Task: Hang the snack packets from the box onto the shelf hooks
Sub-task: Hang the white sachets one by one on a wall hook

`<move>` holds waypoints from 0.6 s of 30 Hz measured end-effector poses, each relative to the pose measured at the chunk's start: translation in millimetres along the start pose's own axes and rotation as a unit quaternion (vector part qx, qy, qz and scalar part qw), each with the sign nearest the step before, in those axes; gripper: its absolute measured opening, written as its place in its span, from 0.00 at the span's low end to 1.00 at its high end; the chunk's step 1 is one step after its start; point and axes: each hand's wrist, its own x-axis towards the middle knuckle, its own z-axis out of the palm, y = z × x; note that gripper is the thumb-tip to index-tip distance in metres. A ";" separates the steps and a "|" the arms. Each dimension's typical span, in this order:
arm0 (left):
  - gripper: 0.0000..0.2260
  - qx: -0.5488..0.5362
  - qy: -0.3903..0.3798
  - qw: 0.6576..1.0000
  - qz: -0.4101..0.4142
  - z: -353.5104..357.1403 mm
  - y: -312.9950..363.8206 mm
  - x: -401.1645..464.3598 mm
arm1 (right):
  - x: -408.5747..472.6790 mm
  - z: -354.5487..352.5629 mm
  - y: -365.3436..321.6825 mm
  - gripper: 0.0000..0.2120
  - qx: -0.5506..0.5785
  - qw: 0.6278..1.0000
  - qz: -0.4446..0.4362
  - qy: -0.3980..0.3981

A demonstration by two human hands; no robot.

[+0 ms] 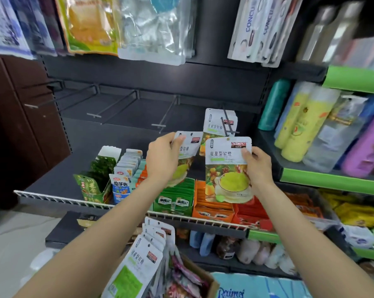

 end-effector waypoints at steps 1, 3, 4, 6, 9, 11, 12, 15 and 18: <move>0.22 0.008 0.003 1.000 0.002 2.6 1.0 1.8 | 5.5 0.6 1.9 0.09 0.000 1.000 0.004 0.003; 0.22 0.016 0.010 1.000 0.005 7.2 2.1 4.4 | 14.1 2.2 5.0 0.09 -0.003 1.000 0.006 0.006; 0.22 0.015 0.011 1.000 0.006 9.0 2.7 5.6 | 16.9 3.2 5.7 0.09 -0.006 1.000 0.006 0.008; 0.21 0.018 0.007 1.000 0.010 11.3 3.9 7.3 | 20.6 4.9 6.9 0.09 -0.006 1.000 0.007 0.013; 0.21 0.027 0.004 0.999 0.023 13.0 6.4 8.2 | 25.2 7.6 8.0 0.07 -0.021 1.000 -0.001 0.022; 0.21 0.027 0.000 0.999 0.027 13.5 6.4 8.1 | 28.0 9.9 8.5 0.07 -0.049 0.998 -0.005 0.028; 0.21 0.024 -0.003 0.999 0.026 14.1 6.1 7.9 | 30.0 11.6 8.8 0.07 -0.063 0.998 -0.004 0.030; 0.20 0.020 -0.013 0.999 0.026 16.8 4.2 9.1 | 40.2 17.9 8.9 0.09 -0.093 0.995 0.015 0.044; 0.21 0.015 -0.017 0.999 0.032 20.2 3.5 12.0 | 55.3 24.3 5.8 0.10 -0.132 0.990 0.028 0.043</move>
